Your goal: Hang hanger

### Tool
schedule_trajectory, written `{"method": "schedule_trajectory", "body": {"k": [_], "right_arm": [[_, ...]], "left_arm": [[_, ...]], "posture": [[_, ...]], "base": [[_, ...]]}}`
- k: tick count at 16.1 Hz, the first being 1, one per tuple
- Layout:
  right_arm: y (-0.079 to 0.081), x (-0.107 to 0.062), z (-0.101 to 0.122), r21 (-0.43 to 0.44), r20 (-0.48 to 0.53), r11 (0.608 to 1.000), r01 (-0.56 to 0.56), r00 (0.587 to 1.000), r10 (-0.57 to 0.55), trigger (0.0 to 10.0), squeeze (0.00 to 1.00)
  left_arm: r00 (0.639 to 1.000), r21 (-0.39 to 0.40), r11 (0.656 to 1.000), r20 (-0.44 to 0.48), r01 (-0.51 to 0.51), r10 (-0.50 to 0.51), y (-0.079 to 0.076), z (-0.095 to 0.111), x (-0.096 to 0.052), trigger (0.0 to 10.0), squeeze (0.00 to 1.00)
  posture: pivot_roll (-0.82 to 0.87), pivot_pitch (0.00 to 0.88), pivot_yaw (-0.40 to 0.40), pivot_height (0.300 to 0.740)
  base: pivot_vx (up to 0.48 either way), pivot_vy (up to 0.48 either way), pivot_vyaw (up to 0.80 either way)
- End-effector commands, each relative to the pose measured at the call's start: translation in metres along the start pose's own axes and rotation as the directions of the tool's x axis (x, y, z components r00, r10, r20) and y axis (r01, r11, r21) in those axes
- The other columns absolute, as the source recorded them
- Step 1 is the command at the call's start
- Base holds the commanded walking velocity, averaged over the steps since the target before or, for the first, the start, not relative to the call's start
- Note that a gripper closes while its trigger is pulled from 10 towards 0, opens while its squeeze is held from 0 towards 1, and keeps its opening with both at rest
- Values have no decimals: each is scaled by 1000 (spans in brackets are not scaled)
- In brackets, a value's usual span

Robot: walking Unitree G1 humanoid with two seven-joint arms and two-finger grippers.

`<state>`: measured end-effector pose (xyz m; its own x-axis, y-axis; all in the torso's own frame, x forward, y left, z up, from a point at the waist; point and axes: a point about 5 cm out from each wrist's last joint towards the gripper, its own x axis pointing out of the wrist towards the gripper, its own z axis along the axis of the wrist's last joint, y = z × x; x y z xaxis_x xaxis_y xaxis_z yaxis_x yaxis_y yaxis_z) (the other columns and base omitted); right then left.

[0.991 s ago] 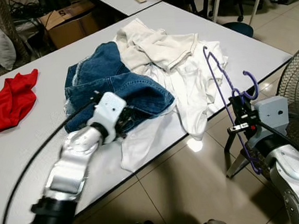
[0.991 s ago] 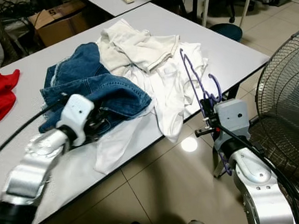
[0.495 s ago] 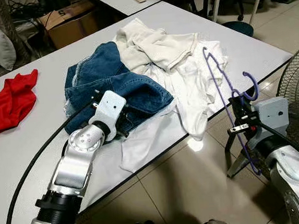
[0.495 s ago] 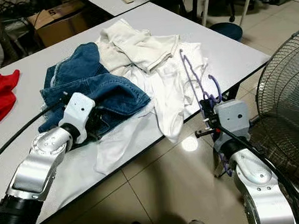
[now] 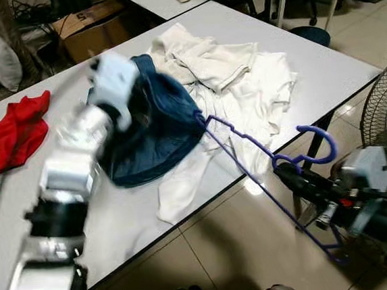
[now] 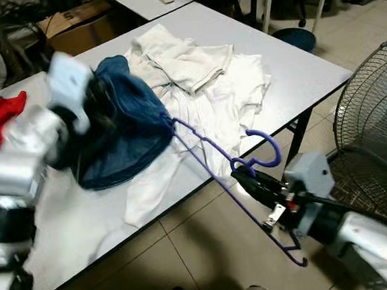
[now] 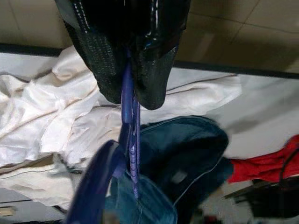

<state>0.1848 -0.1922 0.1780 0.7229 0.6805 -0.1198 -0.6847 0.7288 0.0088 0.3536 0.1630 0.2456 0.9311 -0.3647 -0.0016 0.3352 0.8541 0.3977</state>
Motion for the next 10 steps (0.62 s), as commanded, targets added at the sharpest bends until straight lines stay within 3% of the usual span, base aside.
{"method": "schedule_trajectory", "body": {"k": [1, 3, 7, 10], "right_arm": [[4, -3, 5, 21, 11, 998, -52, 999, 52, 10000, 0], [8, -5, 9, 54, 13, 992, -117, 993, 117, 10000, 0], [10, 5, 7, 95, -11, 983, -158, 987, 160, 10000, 0], [-13, 25, -10, 94, -103, 996, -3, 995, 13, 10000, 0]], "left_arm": [[999, 9, 999, -6, -49, 49, 16, 0, -4, 0, 0], [997, 56, 996, -9, -76, 77, 24, 3, -5, 0, 0], [999, 56, 997, -4, -49, 49, 21, 4, -5, 0, 0], [998, 61, 996, -2, 62, -62, 12, 8, -11, 0, 0]], "posture": [[-212, 86, 162, 740], [-212, 84, 158, 740], [-204, 86, 132, 740], [-196, 85, 123, 740]], "base": [[0, 0, 0], [0, 0, 0], [0, 0, 0], [0, 0, 0]]}}
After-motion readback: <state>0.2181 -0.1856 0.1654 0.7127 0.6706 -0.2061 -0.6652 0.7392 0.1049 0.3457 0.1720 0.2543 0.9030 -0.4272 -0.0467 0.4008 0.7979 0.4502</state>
